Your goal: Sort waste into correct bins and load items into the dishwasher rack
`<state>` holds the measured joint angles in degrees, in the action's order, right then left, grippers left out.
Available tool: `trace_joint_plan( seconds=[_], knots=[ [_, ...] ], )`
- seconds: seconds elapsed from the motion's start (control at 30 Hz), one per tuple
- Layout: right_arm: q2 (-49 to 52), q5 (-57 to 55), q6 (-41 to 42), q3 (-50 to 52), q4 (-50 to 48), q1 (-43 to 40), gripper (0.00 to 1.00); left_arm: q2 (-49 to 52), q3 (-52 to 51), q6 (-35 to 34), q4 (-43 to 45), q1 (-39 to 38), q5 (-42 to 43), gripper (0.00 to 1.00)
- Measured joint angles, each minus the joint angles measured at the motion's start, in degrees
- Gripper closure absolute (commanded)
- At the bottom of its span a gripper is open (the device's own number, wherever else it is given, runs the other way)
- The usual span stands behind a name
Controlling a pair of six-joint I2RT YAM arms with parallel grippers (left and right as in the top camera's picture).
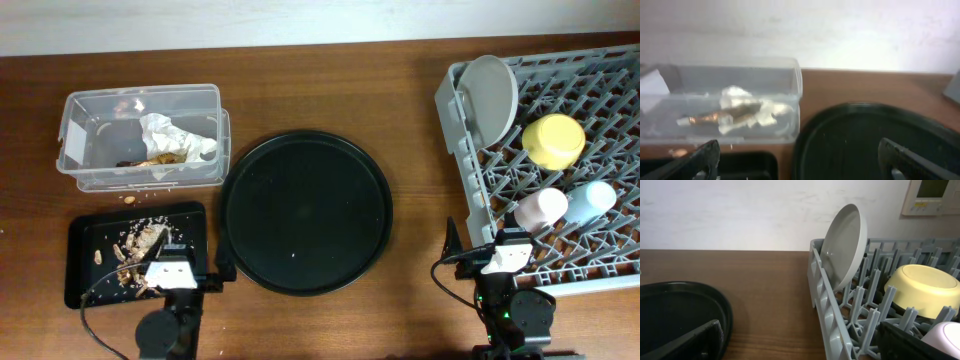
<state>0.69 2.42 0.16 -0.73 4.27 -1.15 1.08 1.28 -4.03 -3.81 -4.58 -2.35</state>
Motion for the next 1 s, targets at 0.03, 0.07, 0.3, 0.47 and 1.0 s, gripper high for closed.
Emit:
trace_joint_plan(
  seconds=[0.03,0.07,0.3,0.47,1.0],
  knots=[
    [0.0,0.0,0.02,0.0,0.0,0.0,0.01,-0.15,0.0,0.0,0.52,0.09,0.0,0.01],
    [0.0,0.0,0.0,0.0,0.0,0.0,0.01,-0.2,-0.07,0.0,1.33,0.11,0.0,0.01],
    [0.0,0.02,0.02,0.0,0.0,0.0,0.01,-0.24,-0.26,2.84,4.85,0.11,0.02,0.01],
    [0.0,0.0,0.0,0.0,0.02,0.0,0.01,-0.28,-0.48,5.18,-0.81,0.22,0.04,0.01],
    [0.0,0.0,0.02,0.0,0.0,0.0,0.01,-0.31,-0.48,6.05,-0.76,1.29,0.02,0.01]
  ],
)
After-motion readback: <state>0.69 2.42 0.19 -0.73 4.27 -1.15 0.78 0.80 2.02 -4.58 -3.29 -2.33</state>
